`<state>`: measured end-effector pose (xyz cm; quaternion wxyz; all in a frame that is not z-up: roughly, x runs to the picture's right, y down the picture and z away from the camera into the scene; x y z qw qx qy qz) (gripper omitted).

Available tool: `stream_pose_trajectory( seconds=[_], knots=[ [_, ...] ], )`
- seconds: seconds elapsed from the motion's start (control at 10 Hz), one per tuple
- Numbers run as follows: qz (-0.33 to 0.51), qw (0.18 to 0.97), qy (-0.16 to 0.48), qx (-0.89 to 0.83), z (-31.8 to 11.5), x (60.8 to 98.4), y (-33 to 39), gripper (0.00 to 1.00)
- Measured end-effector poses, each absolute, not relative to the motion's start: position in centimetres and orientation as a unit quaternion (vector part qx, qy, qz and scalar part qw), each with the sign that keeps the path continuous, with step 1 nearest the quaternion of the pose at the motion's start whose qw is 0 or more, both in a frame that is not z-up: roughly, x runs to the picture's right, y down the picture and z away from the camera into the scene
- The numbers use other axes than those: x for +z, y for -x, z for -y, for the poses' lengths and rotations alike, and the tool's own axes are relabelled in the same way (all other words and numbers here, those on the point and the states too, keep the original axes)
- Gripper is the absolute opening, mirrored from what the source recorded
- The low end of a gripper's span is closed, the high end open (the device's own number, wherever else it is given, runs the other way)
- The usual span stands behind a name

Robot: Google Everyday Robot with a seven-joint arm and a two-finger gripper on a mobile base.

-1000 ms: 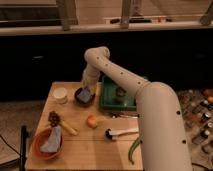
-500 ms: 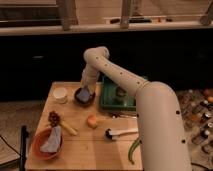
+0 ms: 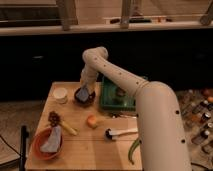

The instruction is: Place sponge in purple bowl

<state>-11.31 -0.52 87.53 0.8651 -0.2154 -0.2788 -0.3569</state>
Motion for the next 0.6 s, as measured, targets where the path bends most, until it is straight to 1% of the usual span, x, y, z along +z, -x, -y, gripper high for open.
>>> stream_pose_trajectory(
  seconds=[0.1,0.3,0.5,0.6],
  knots=[
    [0.279,0.866,0.214,-0.354,0.56,87.59,11.31,0.18],
    [0.283,0.867,0.212,-0.350,0.62,87.77,11.36,0.41],
    [0.290,0.866,0.209,-0.349,0.65,87.90,11.61,0.59],
    [0.295,0.866,0.207,-0.347,0.70,88.03,11.65,0.71]
  ],
)
